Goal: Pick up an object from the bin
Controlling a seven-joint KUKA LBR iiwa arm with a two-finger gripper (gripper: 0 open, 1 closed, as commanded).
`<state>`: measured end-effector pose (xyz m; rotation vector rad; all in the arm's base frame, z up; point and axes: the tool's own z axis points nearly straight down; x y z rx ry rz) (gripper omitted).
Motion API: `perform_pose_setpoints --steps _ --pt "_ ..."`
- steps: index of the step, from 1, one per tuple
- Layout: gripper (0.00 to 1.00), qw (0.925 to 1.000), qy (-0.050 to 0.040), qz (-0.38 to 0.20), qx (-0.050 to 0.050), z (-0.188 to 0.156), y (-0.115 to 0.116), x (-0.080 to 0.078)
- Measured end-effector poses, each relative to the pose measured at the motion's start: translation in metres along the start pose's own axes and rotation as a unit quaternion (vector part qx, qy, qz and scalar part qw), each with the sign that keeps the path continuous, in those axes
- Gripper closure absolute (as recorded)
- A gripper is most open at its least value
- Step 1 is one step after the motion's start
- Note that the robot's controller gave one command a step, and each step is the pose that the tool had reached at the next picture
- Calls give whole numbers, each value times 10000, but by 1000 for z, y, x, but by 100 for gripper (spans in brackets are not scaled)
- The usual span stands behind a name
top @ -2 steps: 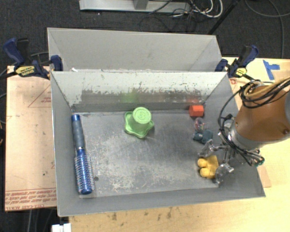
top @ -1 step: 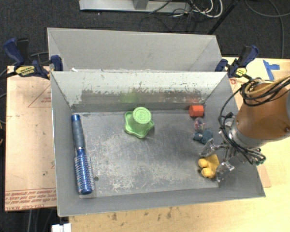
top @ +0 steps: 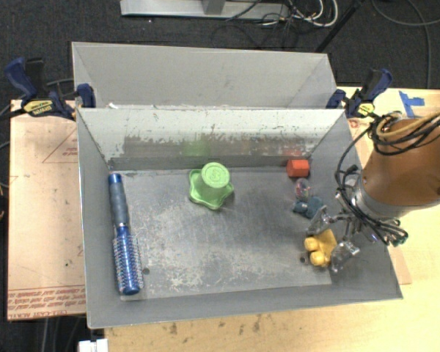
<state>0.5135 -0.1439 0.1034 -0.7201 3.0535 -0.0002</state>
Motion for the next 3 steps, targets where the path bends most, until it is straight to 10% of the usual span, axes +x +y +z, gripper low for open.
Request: perform_pose_setpoints --steps 3 --pt "100 10000 -1 22 4 -51 0 -4"
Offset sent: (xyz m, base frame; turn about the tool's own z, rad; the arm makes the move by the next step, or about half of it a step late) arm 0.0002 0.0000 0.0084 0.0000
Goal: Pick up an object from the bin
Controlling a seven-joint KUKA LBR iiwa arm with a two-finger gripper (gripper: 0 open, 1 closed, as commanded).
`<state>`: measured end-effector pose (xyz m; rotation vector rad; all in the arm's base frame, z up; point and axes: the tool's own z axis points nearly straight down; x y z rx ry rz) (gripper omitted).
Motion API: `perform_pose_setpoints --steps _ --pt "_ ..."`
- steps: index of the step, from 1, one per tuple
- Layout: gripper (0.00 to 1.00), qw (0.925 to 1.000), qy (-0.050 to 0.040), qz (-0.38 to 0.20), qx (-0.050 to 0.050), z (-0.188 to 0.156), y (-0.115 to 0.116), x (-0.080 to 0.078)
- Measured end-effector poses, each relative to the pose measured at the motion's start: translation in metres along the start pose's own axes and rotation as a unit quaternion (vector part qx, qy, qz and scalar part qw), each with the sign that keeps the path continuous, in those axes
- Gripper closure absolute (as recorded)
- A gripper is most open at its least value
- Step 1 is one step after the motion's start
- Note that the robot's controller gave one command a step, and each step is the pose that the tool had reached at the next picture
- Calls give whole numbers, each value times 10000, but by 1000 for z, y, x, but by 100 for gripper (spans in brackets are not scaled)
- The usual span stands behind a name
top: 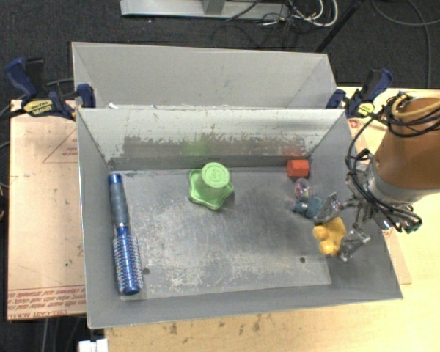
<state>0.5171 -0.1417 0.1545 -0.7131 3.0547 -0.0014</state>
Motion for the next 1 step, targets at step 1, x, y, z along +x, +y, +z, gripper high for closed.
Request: perform_pose_setpoints --steps 1 --pt "100 10000 -2 7 2 -21 0 -2"
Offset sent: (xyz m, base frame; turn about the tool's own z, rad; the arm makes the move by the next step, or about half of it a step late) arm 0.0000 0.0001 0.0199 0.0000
